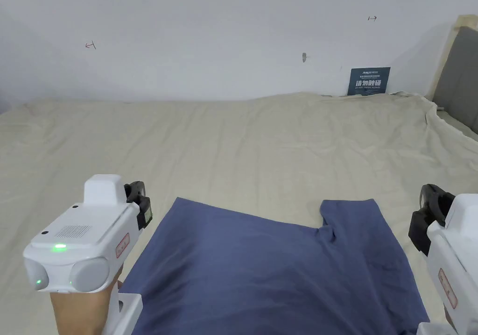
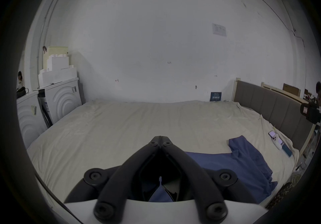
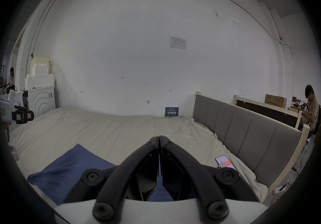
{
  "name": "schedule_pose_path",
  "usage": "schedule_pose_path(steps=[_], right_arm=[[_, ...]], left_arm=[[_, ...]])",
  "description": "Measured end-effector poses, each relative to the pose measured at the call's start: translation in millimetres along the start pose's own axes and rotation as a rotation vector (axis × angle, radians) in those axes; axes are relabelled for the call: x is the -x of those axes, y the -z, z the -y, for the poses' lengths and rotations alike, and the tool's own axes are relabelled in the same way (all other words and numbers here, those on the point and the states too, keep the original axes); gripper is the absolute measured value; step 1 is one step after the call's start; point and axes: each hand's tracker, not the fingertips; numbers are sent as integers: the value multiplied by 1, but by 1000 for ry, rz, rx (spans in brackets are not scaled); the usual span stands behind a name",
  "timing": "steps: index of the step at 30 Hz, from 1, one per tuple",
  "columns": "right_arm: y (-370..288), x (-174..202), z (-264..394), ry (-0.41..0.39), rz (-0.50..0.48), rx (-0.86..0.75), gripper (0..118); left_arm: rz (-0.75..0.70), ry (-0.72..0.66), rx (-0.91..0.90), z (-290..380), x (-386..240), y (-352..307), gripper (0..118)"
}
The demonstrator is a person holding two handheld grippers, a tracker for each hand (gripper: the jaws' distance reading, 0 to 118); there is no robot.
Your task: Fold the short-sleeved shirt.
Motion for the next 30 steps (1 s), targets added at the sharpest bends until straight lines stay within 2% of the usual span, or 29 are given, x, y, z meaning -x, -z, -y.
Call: schedule_pose_path(steps=[9,13,14,15,17,18,19,25,26,28,30], right_arm=[[65,4,16,-4,6,66,0],[95,6,30,6,14,105,0],[101,6,33,8,17,114,0],[108,6,37,10,18,124,0],[118,6,44,15,19,133,0],[123,6,48,15,19,140,0],[127,5,51,12,18,148,0],[144,1,69,-14,30,195,0],[146,0,71,-17,32,203,0],[146,-1,74,-25,42,215,0],[146,-4,77,-22,50,223,0]], left_arm=[[83,112,249,3,-5,154,0],[66,31,418,18,3,227,2],[76,6,478,21,6,242,8],[67,-14,509,27,10,258,23],[28,-32,551,38,16,283,66],[11,-36,580,45,18,295,84],[3,-38,617,50,20,306,89],[15,-17,696,81,18,345,87],[11,-18,690,85,18,350,85],[-3,-5,714,91,16,362,69],[28,-17,756,99,15,371,65]])
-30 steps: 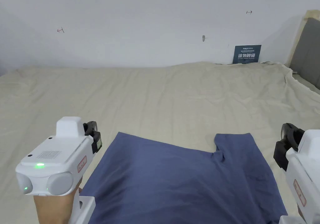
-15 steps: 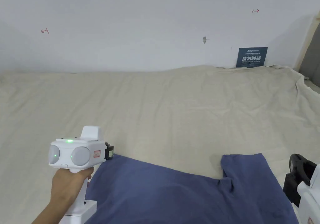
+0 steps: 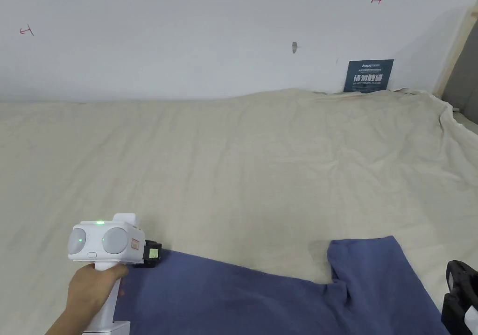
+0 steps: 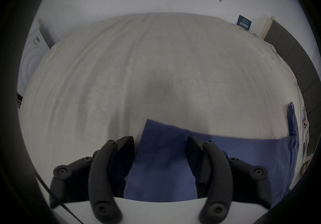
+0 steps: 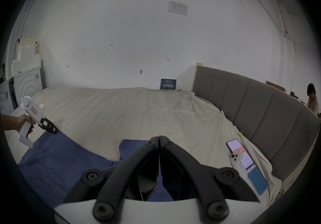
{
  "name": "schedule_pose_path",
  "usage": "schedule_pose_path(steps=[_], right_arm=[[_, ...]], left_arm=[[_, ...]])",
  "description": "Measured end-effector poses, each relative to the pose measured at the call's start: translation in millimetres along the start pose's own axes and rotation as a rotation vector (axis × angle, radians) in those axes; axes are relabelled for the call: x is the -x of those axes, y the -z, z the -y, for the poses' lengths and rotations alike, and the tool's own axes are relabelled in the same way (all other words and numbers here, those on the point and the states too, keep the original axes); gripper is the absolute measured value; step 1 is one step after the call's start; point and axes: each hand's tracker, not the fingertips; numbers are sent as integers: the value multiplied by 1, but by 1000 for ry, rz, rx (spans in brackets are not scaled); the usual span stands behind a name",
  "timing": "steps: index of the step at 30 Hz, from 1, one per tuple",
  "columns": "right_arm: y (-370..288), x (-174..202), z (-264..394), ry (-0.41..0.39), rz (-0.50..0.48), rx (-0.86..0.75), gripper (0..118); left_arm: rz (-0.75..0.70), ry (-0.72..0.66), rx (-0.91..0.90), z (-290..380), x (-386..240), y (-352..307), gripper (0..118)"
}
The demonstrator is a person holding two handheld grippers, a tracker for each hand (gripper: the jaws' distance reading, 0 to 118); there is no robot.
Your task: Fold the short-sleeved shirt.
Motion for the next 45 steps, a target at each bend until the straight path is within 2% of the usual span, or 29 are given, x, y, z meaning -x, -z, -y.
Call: schedule_pose_path(steps=[4,5,6,8,12,14,15,16,17,18,19,20,24,25,26,27,28,31,34,36,42,45], right_arm=[[-2,-4,4,5,3,27,0],[-3,-5,4,6,2,30,0],[-2,-7,5,12,2,39,0],[4,-12,4,41,-3,72,0],[29,-30,5,135,-38,168,0],[52,-37,11,108,-27,299,1],[65,-42,17,157,-51,350,8],[75,-46,22,203,-61,404,25],[85,-51,29,244,-64,448,47],[97,-54,37,266,-63,490,76],[106,-55,43,256,-56,527,88],[113,-55,50,256,-42,549,89],[144,-50,70,181,11,671,87],[150,-49,74,185,11,676,81],[154,-48,76,189,20,699,71],[156,-48,78,201,20,705,50],[156,-46,79,206,19,712,43],[156,-41,80,157,25,713,41],[148,-38,77,115,17,701,31],[142,-36,75,40,19,675,3],[104,-38,46,53,-16,550,2],[67,-32,17,34,-25,481,2]], left_arm=[[-13,23,-32,-1,-3,-13,51],[1,39,-39,-1,-5,-16,34],[42,57,-34,-1,-8,-17,5],[-4,99,-31,2,-14,-22,1],[74,74,-51,7,-14,-48,1],[78,94,-95,12,-14,-68,1],[97,93,-103,17,-16,-84,1],[116,91,-120,20,-14,-95,1],[124,90,-130,22,-13,-104,1],[119,90,-135,25,-11,-114,1],[123,92,-142,27,-12,-123,1],[128,96,-150,28,-11,-131,1],[125,111,-170,30,-10,-151,1],[127,111,-173,31,-10,-155,1],[129,111,-173,32,-11,-158,1],[131,113,-176,30,-10,-159,1],[130,116,-178,31,-11,-161,1],[131,125,-181,32,-11,-162,1],[130,118,-182,34,-11,-163,1],[128,111,-179,34,-9,-161,1],[124,72,-198,46,-2,-170,1],[128,50,-206,53,4,-180,1]])
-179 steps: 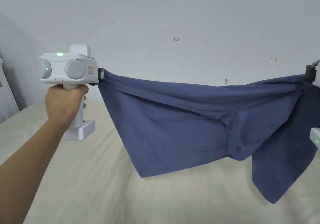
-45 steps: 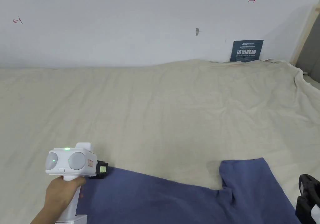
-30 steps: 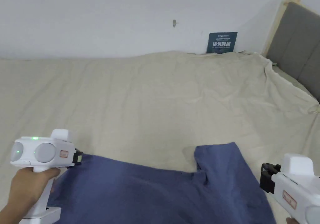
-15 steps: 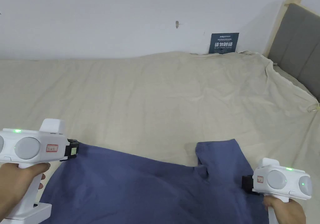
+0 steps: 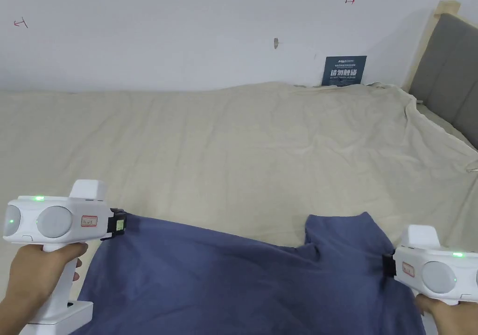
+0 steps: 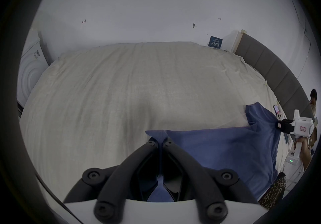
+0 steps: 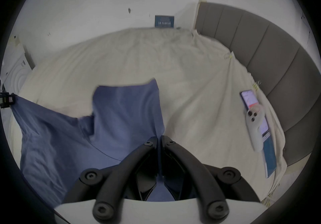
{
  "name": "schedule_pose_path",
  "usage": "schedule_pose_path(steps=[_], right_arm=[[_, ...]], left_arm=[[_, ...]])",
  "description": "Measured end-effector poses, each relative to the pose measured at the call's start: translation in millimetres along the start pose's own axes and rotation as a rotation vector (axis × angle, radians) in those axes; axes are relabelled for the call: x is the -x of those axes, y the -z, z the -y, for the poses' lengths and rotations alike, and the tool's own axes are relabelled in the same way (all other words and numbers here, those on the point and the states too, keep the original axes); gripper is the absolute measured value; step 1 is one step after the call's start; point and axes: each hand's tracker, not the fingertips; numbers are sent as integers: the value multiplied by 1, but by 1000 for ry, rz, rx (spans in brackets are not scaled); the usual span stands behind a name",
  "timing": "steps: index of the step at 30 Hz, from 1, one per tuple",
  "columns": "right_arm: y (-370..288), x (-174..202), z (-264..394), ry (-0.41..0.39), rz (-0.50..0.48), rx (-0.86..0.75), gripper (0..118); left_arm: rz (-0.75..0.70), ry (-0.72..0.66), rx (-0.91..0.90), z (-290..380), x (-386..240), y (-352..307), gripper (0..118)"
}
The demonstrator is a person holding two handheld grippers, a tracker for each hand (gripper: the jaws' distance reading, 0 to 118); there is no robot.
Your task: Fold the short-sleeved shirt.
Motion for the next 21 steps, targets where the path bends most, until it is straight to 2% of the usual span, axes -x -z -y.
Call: schedule_pose_path(steps=[7,12,17,21], right_arm=[[-59,-4,-14,-28,-12,-91,2],[-93,-11,-11,-2,-24,-131,2],[-128,-26,-23,80,-130,-264,2],[-161,-21,-57,58,-164,-374,2]], left_arm=[[-3,-29,-58,1,6,-44,1],[-4,-29,-102,-2,9,-75,1],[1,-57,-174,-9,15,-110,1],[-25,-66,-229,-23,23,-140,1]])
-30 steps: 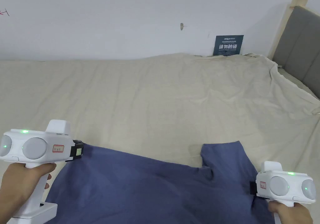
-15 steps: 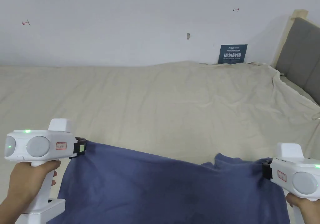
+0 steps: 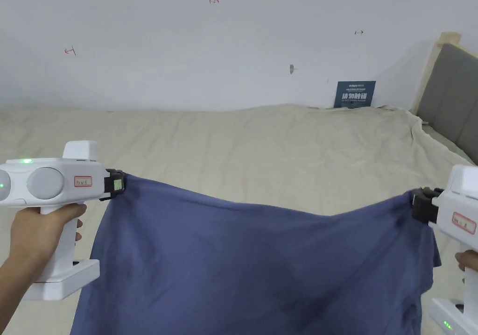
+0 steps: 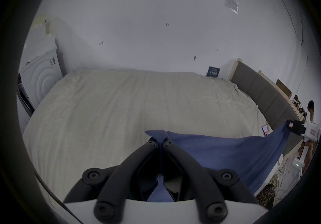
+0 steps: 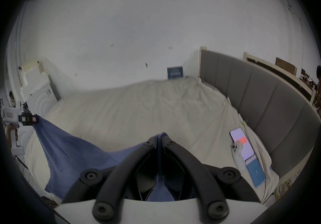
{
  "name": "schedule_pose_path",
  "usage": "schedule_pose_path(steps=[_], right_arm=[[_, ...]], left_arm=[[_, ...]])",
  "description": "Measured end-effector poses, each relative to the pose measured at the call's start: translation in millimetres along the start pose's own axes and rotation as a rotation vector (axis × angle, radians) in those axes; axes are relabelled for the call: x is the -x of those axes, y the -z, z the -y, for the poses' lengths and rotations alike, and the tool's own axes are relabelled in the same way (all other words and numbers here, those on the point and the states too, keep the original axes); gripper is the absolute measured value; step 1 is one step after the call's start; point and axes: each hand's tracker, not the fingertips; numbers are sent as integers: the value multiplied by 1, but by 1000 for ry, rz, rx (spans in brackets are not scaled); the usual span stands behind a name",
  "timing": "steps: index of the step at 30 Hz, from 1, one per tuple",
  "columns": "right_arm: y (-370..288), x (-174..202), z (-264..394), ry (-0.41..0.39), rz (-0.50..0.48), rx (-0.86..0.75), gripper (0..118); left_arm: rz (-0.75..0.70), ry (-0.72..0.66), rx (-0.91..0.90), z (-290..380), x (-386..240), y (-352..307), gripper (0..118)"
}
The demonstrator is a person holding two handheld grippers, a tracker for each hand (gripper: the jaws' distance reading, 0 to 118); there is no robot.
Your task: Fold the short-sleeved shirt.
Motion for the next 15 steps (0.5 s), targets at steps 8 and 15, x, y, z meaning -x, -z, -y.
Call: schedule_pose_path(steps=[8,15], right_arm=[[-3,31,-93,-73,-45,-165,2],[6,54,-177,-124,-46,-298,2]], left_arm=[[-61,-8,-131,-64,13,-46,1],[-133,6,-252,-133,15,-71,1]])
